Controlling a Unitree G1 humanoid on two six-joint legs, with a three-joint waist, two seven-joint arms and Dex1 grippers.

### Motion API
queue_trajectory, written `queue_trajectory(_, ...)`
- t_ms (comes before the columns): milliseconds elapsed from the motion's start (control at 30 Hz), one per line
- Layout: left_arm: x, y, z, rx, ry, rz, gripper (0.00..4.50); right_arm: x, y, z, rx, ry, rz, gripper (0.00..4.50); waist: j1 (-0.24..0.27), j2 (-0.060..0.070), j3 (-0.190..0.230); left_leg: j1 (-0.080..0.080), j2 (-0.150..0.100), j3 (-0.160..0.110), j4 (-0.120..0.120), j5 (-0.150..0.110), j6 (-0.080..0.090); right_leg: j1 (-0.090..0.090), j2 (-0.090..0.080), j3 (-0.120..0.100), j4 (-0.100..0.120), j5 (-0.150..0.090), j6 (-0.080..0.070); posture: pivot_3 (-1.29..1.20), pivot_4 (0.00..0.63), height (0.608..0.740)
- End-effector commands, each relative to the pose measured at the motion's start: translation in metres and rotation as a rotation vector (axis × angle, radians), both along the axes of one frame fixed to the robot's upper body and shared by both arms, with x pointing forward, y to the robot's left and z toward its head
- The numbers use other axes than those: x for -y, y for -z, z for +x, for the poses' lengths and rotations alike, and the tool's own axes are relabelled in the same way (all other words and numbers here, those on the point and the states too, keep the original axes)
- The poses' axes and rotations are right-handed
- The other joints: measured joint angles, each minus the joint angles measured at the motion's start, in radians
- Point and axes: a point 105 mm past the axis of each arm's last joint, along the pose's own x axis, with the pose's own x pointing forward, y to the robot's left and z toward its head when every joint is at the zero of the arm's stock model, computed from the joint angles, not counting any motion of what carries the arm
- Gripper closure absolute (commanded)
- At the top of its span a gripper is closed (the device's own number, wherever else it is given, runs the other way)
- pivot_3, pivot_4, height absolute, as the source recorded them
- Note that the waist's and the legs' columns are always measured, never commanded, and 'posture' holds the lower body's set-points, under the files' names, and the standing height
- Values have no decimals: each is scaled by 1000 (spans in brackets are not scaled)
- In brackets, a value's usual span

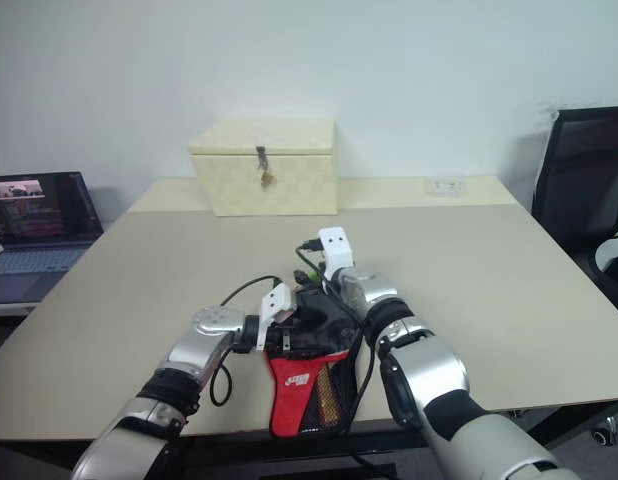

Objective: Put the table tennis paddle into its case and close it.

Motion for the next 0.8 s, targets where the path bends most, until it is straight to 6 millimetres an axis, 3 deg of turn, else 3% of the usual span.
queue_trajectory(33, -8, 7, -4, -16, -15, 36, 0, -11, -17, 1, 72, 24, 3, 26, -1, 0, 0, 0, 0, 0, 0, 0, 0, 0, 0, 0, 0, 0, 0, 0, 150, 740)
queue_trajectory(67, -8, 7, -5, -15, -17, 39, 0, -13, -16, 1, 75, 28, -2, 26, -2, 0, 0, 0, 0, 0, 0, 0, 0, 0, 0, 1, 0, 0, 0, 0, 150, 740)
queue_trajectory(167, -11, 8, -6, -15, -28, 41, 0, -16, -12, -1, 84, 35, -36, 617, -1, 0, 0, 0, 0, 0, 0, 0, 0, 0, 0, 0, 0, 0, 0, 0, 150, 740)
queue_trajectory(533, -9, 13, -8, -20, -31, 47, 0, -10, -3, 0, 85, 76, -92, 4444, -3, 0, 0, 1, 0, 0, 0, 0, 0, 0, 0, 1, 0, 0, 0, 0, 150, 740)
queue_trajectory(700, -5, 17, -7, -26, -24, 55, 0, -9, -5, 1, 88, 79, -85, 4444, -3, 0, 0, 1, 0, 0, 0, 0, 0, 0, 0, 1, 0, 0, 0, 0, 150, 740)
queue_trajectory(800, -5, 23, -6, -37, -20, 69, 0, 3, -12, 8, 107, 113, -80, 4444, -1, 0, 0, 1, 0, 0, 0, 0, 0, 0, 0, 0, 0, 0, 0, 0, 150, 740)
